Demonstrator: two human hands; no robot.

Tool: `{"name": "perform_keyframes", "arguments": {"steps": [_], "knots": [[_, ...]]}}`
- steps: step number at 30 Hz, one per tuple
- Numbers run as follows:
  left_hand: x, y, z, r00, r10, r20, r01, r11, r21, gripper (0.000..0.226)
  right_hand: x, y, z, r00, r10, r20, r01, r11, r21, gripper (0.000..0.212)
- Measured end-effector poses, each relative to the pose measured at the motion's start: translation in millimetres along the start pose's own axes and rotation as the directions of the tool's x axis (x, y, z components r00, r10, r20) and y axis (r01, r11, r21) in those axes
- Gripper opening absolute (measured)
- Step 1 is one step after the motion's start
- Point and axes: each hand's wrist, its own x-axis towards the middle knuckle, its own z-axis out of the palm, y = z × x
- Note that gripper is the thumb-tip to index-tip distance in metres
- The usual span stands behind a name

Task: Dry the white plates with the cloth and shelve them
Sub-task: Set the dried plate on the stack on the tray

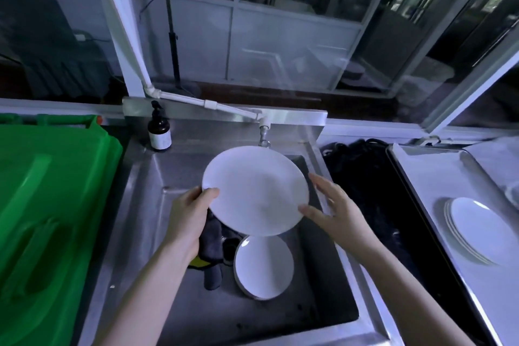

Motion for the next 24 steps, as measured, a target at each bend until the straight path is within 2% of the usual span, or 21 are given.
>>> {"name": "perform_keyframes", "arguments": {"steps": [1, 3, 5, 9, 13, 14, 18, 24], "knots": [[-5.8, -2.1, 9.2, 1.000, 0.031, -0.002, -0.031, 0.999, 0.014, 0.022, -2.2, 9.3, -7.4, 0.991, 0.109, -0.074, -0.102, 0.990, 0.099, 0.059], [-19.4, -7.1, 33.0, 0.998, 0.053, 0.031, -0.054, 0.998, 0.020, 0.019, -7.8, 27.6, -19.9, 0.951, 0.294, -0.097, -0.238, 0.893, 0.381, 0.033], [-35.5, -11.9, 62.9, 0.995, 0.058, 0.084, -0.057, 0.998, -0.013, 0.017, -19.1, 45.9, -36.7, 0.938, 0.336, -0.082, -0.240, 0.803, 0.545, 0.016], [-70.1, -27.9, 131.4, 0.976, 0.105, 0.191, -0.115, 0.992, 0.042, 0.019, -50.7, 97.4, -86.6, 0.935, 0.305, -0.181, -0.142, 0.788, 0.599, 0.025], [-106.2, -49.3, 204.7, 0.940, 0.145, 0.308, -0.186, 0.976, 0.110, 0.019, -83.5, 155.9, -148.8, 0.908, 0.343, -0.239, -0.094, 0.725, 0.682, 0.025], [-115.2, -54.2, 223.1, 0.933, 0.129, 0.335, -0.180, 0.975, 0.128, 0.015, -91.4, 169.5, -164.9, 0.903, 0.355, -0.242, -0.089, 0.706, 0.702, 0.026], [-144.7, -74.4, 291.8, 0.899, 0.038, 0.437, -0.126, 0.977, 0.174, 0.021, -123.6, 218.3, -225.0, 0.857, 0.450, -0.250, -0.113, 0.638, 0.762, 0.025], [-164.0, -102.4, 371.3, 0.793, 0.014, 0.610, -0.137, 0.978, 0.156, 0.025, -160.0, 279.8, -290.0, 0.762, 0.560, -0.324, -0.106, 0.602, 0.792, 0.025]]}}
